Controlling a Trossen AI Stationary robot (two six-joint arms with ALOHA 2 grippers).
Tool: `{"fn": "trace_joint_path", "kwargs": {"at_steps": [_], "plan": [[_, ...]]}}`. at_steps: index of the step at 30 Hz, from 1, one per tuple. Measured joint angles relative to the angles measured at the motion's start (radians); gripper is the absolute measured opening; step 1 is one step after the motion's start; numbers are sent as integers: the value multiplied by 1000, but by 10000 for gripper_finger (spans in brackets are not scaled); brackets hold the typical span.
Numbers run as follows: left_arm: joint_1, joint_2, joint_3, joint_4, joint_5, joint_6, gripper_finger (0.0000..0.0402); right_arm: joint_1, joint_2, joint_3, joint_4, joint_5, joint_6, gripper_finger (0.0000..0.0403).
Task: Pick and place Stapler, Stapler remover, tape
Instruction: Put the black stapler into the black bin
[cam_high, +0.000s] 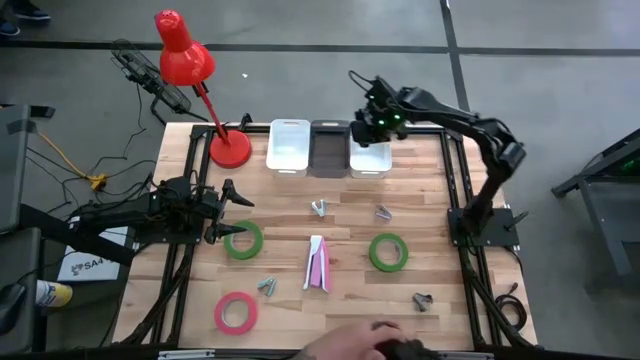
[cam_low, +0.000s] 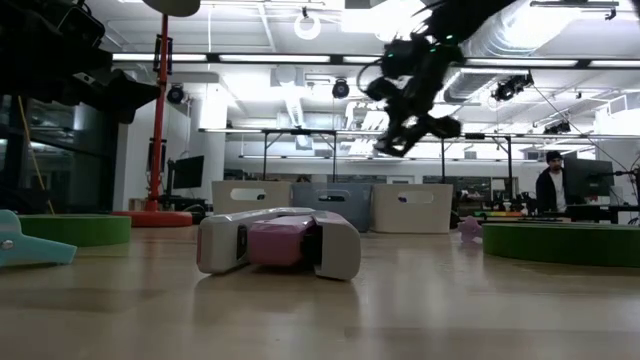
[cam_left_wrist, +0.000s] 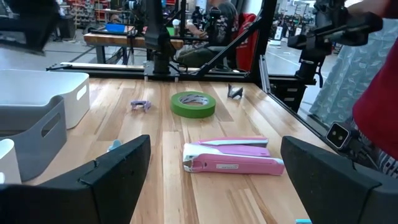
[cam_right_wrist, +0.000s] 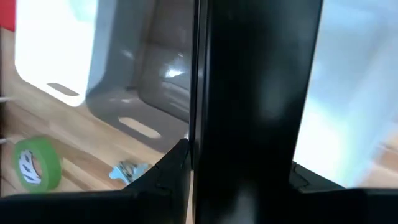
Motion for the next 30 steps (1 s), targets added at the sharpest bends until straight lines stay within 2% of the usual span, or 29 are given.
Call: {"fn": "trace_joint_path", "kwargs": {"at_steps": [7, 14, 30], "plan": [[0, 0, 0, 0, 0, 0, 356, 38, 180, 154, -1, -35, -13, 125], [0, 0, 0, 0, -4, 0, 356, 73, 285, 213, 33, -95, 15, 124], [0, 0, 0, 0, -3, 0, 356, 108, 356, 215, 162, -148, 143, 124]]}}
